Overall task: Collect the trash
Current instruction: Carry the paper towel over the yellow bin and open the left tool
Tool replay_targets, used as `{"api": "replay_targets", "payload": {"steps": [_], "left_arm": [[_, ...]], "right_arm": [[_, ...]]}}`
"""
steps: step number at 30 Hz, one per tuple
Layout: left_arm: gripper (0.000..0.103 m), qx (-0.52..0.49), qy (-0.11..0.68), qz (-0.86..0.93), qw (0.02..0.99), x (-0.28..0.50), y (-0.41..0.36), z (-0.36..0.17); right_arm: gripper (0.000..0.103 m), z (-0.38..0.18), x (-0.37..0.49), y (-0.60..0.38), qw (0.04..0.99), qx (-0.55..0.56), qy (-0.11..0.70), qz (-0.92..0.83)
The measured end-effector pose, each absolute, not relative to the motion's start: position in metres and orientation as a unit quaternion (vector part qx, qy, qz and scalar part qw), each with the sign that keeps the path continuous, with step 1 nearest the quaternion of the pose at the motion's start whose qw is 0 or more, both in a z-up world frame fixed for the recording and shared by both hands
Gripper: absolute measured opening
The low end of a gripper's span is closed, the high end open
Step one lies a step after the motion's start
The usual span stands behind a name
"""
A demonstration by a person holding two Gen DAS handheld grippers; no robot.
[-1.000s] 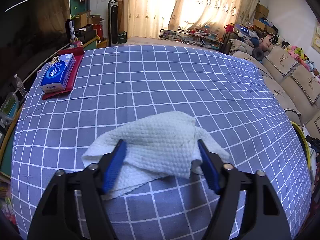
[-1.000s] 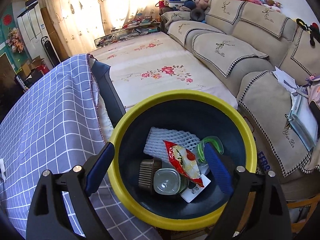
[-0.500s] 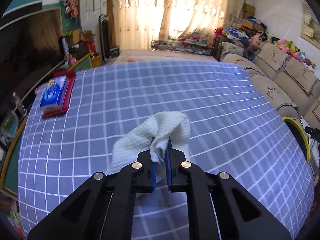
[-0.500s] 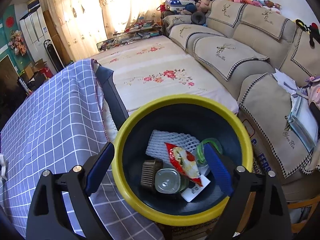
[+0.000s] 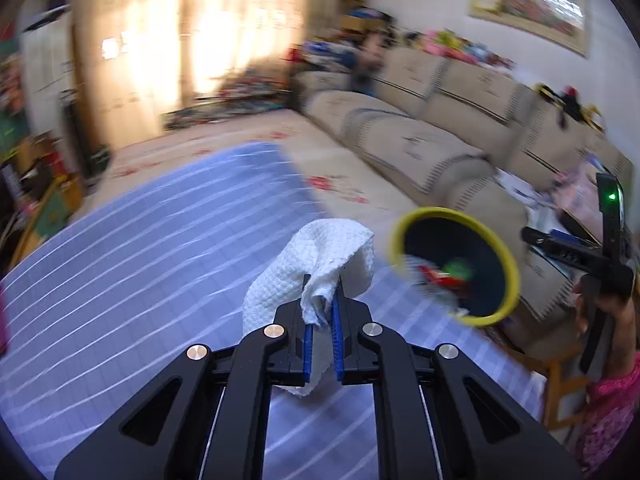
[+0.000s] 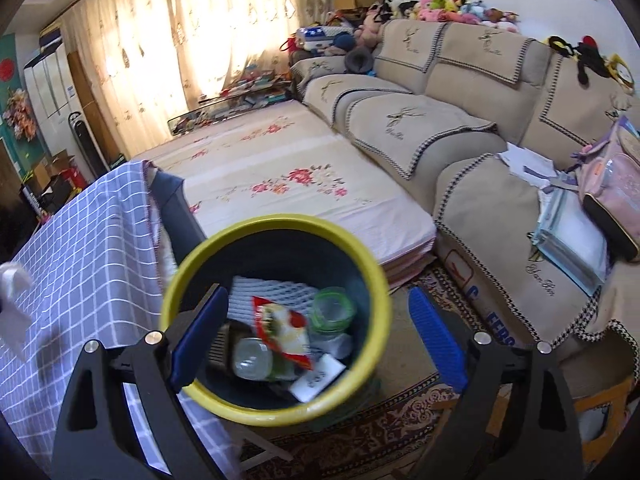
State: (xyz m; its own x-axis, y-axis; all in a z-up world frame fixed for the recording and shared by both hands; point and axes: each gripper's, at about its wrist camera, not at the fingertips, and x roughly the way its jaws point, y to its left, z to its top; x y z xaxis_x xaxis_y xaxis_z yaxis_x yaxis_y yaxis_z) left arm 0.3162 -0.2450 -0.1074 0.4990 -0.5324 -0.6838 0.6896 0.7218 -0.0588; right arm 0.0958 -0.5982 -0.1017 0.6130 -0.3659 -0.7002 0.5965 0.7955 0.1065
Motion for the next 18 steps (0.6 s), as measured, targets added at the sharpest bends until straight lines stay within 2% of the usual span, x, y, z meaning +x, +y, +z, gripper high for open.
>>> {"api": "replay_targets", "payload": {"steps": [9, 16, 18], "left_arm": [[0.008, 0.151, 0.413, -0.443, 0.781, 0.309, -0.416, -0.143], [0.009, 0.158, 0.444, -0.447, 0.760, 0.319, -0.485, -0.172], [0.014, 0.163, 0.448, -0.445, 0.758, 0.321, -0.499, -0.179]], "right_arm": [[0.088, -0.098, 0.044, -0.639, 0.878, 0.192, 0.323, -0.295], [0.088, -0.105, 0.027, -0.661, 0.871, 0.212, 0.321, -0.305], [0.088, -0.106, 0.025, -0.663, 0.870, 0.215, 0.323, -0.304]]}}
